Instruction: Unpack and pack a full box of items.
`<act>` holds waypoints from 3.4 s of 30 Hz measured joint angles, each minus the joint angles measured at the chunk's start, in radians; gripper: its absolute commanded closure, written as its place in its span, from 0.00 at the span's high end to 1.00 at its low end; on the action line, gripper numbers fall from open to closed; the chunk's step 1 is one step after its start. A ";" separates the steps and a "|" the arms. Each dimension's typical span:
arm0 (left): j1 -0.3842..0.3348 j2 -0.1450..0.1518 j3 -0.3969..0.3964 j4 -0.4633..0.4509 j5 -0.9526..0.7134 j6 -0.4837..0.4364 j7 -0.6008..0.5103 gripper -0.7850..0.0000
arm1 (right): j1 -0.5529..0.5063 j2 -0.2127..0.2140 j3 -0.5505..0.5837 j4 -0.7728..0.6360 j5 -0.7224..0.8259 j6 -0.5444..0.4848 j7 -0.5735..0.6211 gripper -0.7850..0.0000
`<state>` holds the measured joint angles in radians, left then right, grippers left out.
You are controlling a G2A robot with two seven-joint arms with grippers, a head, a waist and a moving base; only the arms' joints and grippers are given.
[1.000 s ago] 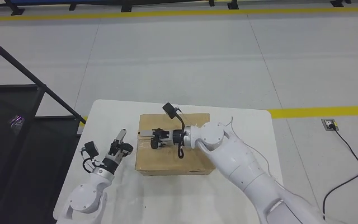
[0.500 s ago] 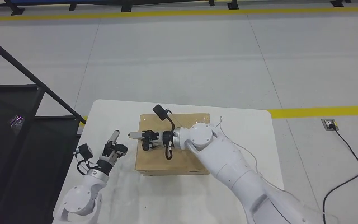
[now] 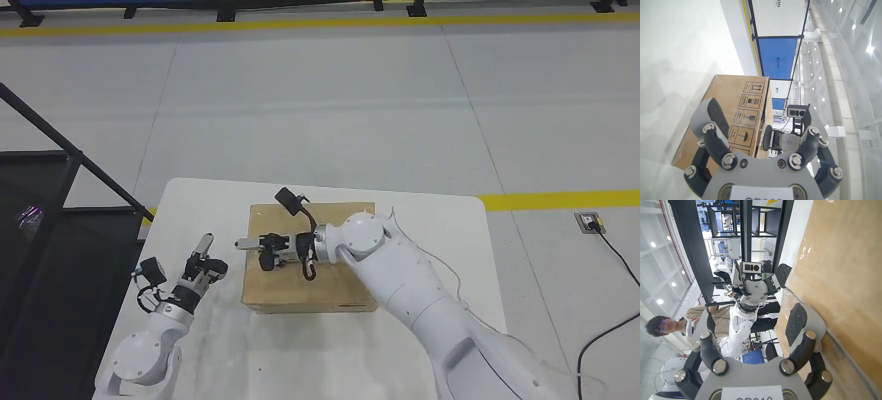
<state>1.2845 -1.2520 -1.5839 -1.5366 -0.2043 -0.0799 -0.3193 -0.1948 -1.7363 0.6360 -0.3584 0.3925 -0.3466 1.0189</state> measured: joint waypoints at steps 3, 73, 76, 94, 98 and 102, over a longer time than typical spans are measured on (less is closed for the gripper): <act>-0.003 0.001 0.004 0.002 0.007 -0.004 -0.001 1.00 | -0.002 0.010 0.014 0.013 -0.009 -0.004 -0.001 1.00; -0.019 0.011 0.023 0.013 0.007 -0.003 -0.017 1.00 | -0.641 0.404 0.675 -0.936 -0.278 0.338 -0.124 1.00; -0.016 0.012 0.019 0.009 0.002 -0.005 -0.018 1.00 | -0.677 0.412 0.706 -0.966 -0.264 0.333 -0.144 1.00; 0.056 0.018 -0.076 -0.112 -0.090 -0.032 0.020 1.00 | -0.897 0.428 0.860 -1.082 -0.110 -0.027 -0.357 1.00; 0.056 0.018 -0.076 -0.111 -0.090 -0.031 0.019 1.00 | -0.896 0.428 0.860 -1.082 -0.110 -0.026 -0.356 1.00; 0.056 0.018 -0.076 -0.111 -0.090 -0.031 0.019 1.00 | -0.896 0.428 0.860 -1.082 -0.110 -0.026 -0.356 1.00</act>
<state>1.3402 -1.2340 -1.6597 -1.6476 -0.2941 -0.1113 -0.2999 -1.0911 -1.3081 1.4958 -1.4399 0.2825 -0.3730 0.6624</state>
